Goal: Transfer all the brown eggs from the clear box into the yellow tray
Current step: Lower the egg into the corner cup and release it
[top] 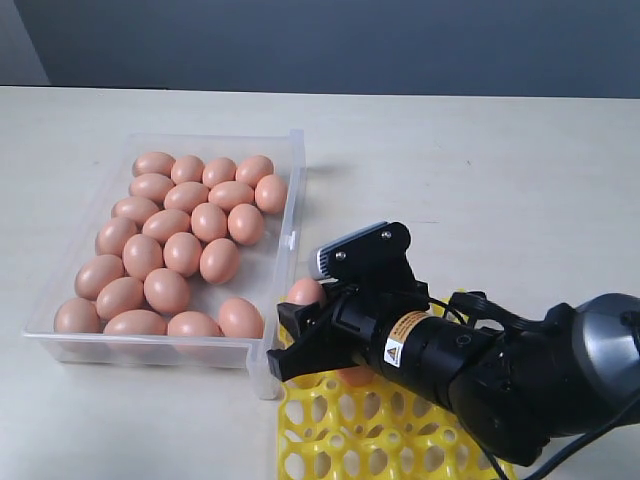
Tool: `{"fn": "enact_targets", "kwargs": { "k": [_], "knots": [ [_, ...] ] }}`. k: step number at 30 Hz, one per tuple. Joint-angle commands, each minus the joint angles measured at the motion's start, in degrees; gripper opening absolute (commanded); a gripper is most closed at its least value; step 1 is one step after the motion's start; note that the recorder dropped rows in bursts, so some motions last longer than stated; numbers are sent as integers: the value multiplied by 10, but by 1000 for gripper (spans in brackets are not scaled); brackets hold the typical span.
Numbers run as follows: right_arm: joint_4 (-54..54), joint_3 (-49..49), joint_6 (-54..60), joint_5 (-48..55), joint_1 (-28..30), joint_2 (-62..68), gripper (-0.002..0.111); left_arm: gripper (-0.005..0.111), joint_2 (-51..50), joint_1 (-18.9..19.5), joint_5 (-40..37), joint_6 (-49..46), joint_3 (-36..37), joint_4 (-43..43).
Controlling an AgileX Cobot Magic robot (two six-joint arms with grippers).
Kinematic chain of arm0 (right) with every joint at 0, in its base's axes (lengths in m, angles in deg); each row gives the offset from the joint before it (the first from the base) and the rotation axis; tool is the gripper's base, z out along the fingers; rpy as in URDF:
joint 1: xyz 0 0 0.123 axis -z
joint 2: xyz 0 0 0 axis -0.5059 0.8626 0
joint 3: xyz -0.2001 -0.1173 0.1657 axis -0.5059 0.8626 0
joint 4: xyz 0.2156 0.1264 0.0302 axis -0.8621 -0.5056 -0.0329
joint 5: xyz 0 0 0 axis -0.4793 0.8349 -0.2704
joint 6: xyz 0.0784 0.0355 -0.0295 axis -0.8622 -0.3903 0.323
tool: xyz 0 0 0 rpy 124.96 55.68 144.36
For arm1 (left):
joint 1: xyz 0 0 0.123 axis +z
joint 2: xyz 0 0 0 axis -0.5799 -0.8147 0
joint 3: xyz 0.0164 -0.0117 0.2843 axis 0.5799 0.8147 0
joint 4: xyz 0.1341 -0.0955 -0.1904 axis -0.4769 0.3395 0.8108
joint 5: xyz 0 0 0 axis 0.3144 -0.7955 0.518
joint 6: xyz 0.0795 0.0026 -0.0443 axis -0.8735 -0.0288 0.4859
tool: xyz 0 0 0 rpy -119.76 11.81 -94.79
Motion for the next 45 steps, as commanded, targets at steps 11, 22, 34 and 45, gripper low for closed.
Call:
{"fn": "enact_targets", "kwargs": {
  "k": [11,22,34,45],
  "knots": [
    [17,-30,4,31,3,2,31,0,3,-3,6,0,2,0],
    [-29,-32,64,31,3,2,31,0,3,-3,6,0,2,0],
    [-6,-32,64,36,3,2,31,0,3,-3,6,0,2,0],
    [-3,-32,64,26,3,2,48,0,3,-3,6,0,2,0]
  ]
}}
